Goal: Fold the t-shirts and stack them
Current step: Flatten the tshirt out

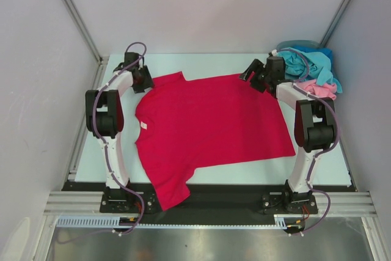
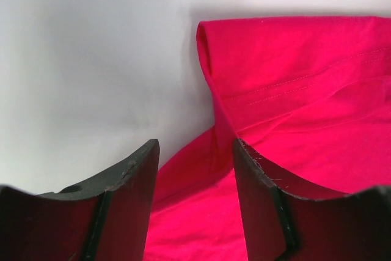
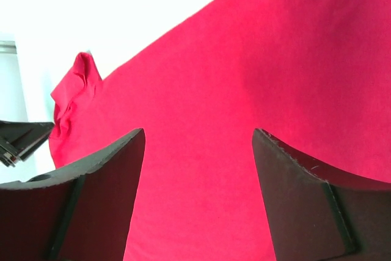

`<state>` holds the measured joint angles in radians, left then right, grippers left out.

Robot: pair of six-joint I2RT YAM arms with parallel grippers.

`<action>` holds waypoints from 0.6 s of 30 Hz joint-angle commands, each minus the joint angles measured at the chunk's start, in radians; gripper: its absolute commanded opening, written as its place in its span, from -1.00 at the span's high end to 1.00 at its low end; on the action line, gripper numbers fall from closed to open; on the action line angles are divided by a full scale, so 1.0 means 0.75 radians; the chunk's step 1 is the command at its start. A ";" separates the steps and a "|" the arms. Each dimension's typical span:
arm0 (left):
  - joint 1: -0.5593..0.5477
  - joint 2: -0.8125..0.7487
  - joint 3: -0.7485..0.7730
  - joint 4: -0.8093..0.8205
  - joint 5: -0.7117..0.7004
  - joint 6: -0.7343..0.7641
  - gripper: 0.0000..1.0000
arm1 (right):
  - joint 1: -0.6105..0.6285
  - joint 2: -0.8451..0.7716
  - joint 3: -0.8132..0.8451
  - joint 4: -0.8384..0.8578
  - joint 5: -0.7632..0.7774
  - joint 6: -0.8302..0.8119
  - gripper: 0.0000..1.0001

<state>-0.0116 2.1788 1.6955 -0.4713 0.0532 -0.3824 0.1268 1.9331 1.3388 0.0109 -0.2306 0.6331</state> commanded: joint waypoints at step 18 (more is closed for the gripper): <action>0.003 0.089 0.098 0.074 0.007 -0.010 0.72 | -0.083 0.161 0.037 0.151 -0.069 0.048 -0.53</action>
<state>-0.0116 2.2414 1.7191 -0.4347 0.0578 -0.3927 0.0608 2.0663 1.3579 0.0689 -0.2687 0.6582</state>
